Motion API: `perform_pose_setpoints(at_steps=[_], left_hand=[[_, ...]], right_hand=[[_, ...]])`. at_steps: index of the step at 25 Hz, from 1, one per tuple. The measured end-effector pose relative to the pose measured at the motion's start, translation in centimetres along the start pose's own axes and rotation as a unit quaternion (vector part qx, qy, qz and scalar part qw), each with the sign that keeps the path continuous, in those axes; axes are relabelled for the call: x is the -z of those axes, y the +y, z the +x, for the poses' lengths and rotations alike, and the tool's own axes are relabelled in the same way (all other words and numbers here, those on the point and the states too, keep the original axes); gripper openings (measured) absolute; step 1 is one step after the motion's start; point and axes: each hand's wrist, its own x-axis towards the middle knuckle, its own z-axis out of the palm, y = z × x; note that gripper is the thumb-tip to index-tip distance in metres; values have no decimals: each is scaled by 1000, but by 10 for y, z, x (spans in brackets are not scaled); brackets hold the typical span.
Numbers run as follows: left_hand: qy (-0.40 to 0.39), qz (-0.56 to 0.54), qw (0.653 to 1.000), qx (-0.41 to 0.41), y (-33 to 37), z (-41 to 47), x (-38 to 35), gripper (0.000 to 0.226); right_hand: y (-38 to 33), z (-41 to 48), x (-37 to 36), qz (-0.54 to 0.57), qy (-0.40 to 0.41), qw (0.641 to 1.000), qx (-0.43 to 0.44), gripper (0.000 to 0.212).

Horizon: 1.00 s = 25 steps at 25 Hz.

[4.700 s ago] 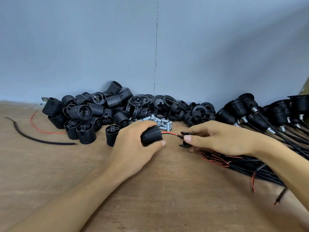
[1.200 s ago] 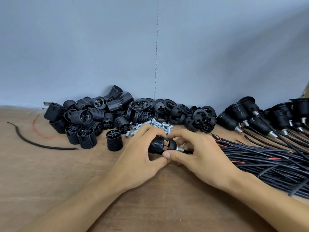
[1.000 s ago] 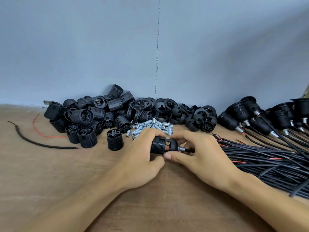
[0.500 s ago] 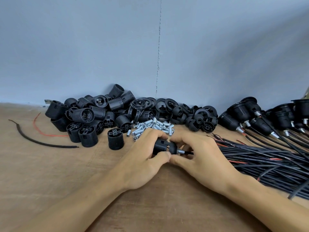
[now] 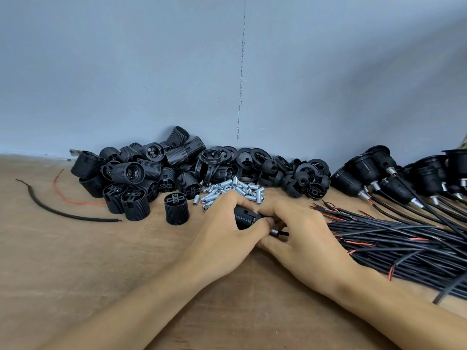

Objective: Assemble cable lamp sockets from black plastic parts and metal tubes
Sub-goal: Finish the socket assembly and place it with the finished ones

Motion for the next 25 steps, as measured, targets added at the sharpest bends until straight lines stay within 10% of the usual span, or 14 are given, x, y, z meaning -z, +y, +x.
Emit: perform_pose_setpoints(at_steps=[25], left_hand=[[-26,-156,986,46,4,-6,-6,26]], right_hand=[[0,-6,0,1,30,998,59,30]])
